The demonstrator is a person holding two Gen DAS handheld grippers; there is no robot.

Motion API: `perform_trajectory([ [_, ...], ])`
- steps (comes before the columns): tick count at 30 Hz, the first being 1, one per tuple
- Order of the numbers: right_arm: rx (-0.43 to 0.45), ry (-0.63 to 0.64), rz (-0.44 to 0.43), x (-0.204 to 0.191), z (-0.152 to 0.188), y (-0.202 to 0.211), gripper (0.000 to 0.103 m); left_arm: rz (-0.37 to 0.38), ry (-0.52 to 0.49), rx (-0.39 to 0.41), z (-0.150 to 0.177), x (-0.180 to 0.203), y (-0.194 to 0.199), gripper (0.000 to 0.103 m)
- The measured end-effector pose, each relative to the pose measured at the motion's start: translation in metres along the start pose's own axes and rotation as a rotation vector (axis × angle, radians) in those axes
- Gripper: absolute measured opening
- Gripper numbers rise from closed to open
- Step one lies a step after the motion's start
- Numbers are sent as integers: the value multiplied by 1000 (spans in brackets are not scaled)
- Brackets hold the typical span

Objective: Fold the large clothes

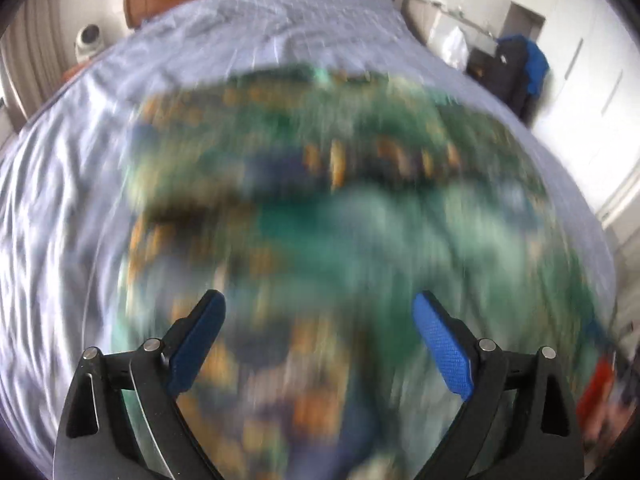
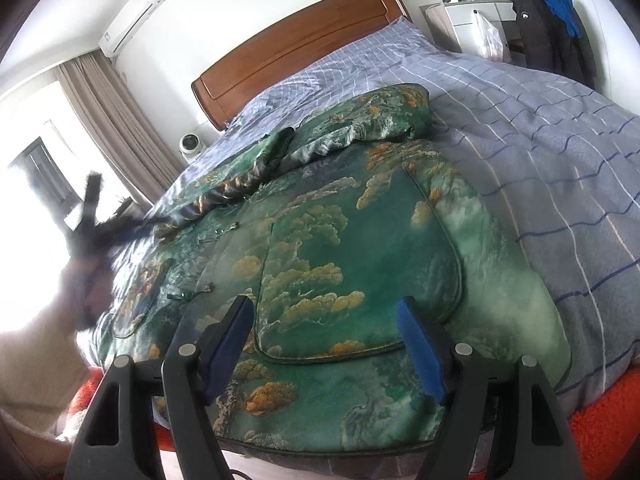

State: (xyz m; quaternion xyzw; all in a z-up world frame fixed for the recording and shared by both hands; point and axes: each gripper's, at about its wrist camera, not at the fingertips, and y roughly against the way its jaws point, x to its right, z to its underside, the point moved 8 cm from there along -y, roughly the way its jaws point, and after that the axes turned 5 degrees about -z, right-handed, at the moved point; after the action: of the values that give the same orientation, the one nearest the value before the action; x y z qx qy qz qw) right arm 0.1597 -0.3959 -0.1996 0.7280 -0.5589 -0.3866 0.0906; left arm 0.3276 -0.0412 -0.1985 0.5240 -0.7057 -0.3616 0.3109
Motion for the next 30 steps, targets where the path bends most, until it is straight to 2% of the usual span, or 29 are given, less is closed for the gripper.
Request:
perform_trajectory([
  [3, -7, 24, 24, -4, 1, -3, 74, -4, -23, -34, 58, -2, 11, 96],
  [6, -20, 39, 48, -10, 4, -6, 74, -36, -50, -22, 92, -4, 24, 97],
  [9, -34, 72, 72, -17, 8, -8, 74, -57, -90, -9, 112, -2, 43, 97],
  [12, -26, 115, 101, -24, 7, -6, 74, -84, -118, 51, 115, -2, 60, 97],
  [17, -2, 139, 169, -20, -3, -1, 74, -97, -51, 122, 101, -23, 65, 98],
  [21, 1, 156, 240, -9, -9, -5, 74, -117, 31, 96, 104, -44, 49, 97],
  [24, -30, 157, 247, -3, -4, -12, 74, -123, 29, 65, 115, -46, 38, 98],
  [27, -73, 166, 255, 0, 5, -21, 74, -148, 4, 76, 118, -42, 36, 101],
  [30, -86, 181, 256, -1, 8, -26, 80, -164, -3, 72, 119, -40, 34, 102],
])
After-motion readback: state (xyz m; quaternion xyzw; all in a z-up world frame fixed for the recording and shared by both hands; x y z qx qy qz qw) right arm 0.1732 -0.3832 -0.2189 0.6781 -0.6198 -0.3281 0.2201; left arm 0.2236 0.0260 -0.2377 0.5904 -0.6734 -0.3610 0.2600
